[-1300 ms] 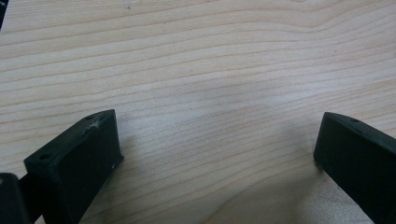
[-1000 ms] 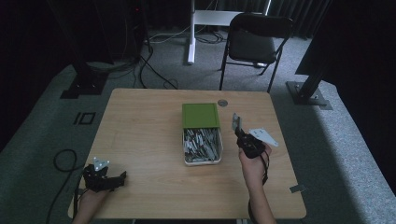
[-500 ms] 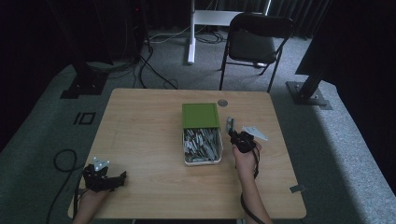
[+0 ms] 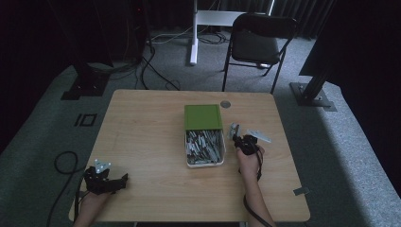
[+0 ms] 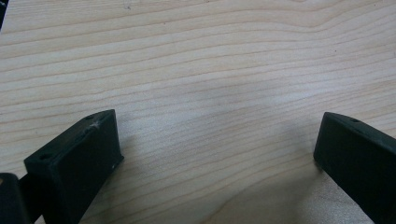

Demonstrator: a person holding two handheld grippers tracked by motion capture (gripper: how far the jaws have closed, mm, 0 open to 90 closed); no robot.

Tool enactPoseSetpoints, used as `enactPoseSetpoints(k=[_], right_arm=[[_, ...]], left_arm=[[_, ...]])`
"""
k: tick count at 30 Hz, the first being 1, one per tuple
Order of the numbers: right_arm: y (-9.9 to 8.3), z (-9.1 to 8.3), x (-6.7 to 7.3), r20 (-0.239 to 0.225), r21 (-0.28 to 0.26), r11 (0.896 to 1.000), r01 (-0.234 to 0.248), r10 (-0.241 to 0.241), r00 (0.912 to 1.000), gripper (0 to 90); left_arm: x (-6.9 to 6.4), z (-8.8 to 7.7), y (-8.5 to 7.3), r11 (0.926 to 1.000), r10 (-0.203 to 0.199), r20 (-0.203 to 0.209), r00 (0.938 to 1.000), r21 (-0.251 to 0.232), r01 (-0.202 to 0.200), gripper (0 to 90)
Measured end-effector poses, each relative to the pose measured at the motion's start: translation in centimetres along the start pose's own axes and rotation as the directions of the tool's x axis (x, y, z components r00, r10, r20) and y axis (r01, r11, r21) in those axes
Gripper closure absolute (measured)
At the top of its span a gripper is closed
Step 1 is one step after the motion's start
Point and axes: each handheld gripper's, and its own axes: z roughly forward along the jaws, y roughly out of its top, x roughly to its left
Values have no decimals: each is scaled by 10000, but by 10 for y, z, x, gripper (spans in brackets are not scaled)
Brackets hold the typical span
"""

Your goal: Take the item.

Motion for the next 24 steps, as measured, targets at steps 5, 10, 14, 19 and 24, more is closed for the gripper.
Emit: enactPoseSetpoints(k=[5,10,14,19,24], right_arm=[[2,1,-5,279,159,9995,284,-289,9992,735],[1,2,-10,1131,494,9935,1029,-1079,9877,620],[1,-1,-13,1483,774,9891,1252,-1356,9796,501],[-1,-6,-15,1533,1273,9783,1635,-1823,9712,382],[-6,-18,-22,1543,1456,9785,1459,-1681,9736,306]], left_arm=[[0,0,0,10000,-1,-1,10000,0,1,13],[0,0,0,10000,2,1,10000,0,-2,13],[0,0,0,10000,0,-1,10000,-1,0,13],[0,0,0,10000,-1,-2,10000,-3,1,13],[0,0,0,10000,-3,3,10000,-16,3,13]])
